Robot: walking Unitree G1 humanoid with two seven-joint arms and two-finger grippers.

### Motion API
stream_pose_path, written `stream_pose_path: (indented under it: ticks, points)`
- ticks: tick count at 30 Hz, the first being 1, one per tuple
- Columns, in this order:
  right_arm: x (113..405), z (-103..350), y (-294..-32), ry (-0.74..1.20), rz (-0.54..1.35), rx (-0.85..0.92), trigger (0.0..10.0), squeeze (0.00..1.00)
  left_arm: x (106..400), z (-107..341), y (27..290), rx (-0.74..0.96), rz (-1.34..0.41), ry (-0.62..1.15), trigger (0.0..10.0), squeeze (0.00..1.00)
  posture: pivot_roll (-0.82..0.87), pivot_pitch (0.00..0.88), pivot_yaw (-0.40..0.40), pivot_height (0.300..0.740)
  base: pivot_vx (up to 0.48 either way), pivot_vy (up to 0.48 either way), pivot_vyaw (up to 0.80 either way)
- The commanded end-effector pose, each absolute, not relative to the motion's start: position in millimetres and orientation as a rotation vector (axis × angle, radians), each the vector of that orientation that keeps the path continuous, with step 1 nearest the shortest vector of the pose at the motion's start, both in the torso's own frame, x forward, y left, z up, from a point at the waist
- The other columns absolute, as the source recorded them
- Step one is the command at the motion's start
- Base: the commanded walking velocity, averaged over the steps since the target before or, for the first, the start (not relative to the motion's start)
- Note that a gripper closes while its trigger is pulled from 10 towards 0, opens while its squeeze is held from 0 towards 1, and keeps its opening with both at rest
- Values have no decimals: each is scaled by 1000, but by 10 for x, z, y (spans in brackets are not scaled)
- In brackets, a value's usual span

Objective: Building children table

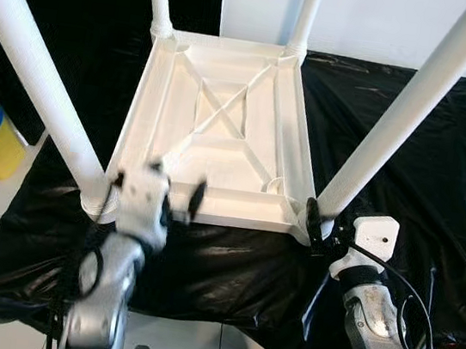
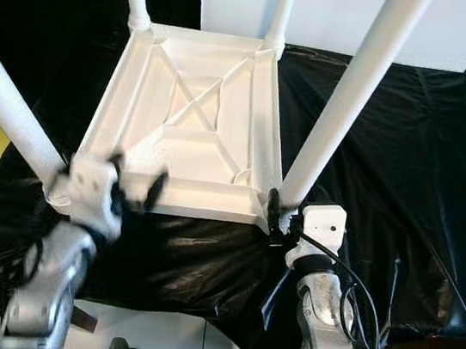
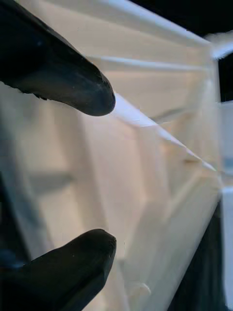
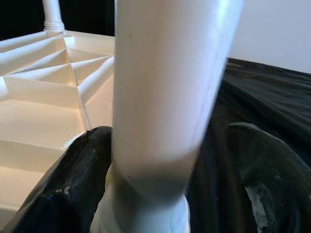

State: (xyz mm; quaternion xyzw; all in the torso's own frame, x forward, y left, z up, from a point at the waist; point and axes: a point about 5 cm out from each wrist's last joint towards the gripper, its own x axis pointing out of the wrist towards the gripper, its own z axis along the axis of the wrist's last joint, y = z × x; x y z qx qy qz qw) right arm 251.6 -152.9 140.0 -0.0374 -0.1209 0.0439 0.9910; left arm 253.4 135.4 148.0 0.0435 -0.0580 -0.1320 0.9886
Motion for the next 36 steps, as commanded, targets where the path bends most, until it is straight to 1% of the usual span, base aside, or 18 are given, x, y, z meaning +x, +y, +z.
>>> stream_pose_path:
  ticks: [1,10,16,21,28,33,36]
  points:
    - [2520,1413,-1519,-255,86,-76,10000,0,2537,1548,1090,-79,-239,-163,10000,0,24,99,-55,740,0,0,0]
    - [2592,1404,-1467,-271,141,-96,10000,0,2581,1527,1162,-49,-226,-184,10000,0,26,59,-56,740,0,0,0]
    - [2647,1394,-1467,-278,172,-112,10000,0,2607,1619,1158,-22,-241,-226,10000,0,40,35,-58,740,0,0,0]
    - [2669,1389,-1464,-278,180,-113,10000,0,2614,1656,1150,-6,-259,-242,10000,0,55,28,-64,740,0,0,0]
    - [2706,1347,-1439,-278,201,-130,10000,0,2607,1595,1150,29,-291,-236,10000,0,70,24,-68,740,0,0,0]
    - [2736,1337,-1447,-283,203,-130,10000,0,2616,1570,1174,39,-289,-231,10000,0,69,21,-64,740,0,0,0]
    - [2759,1330,-1491,-282,158,-110,10000,0,2638,1560,1209,25,-256,-225,10000,0,66,19,-61,740,0,0,0]
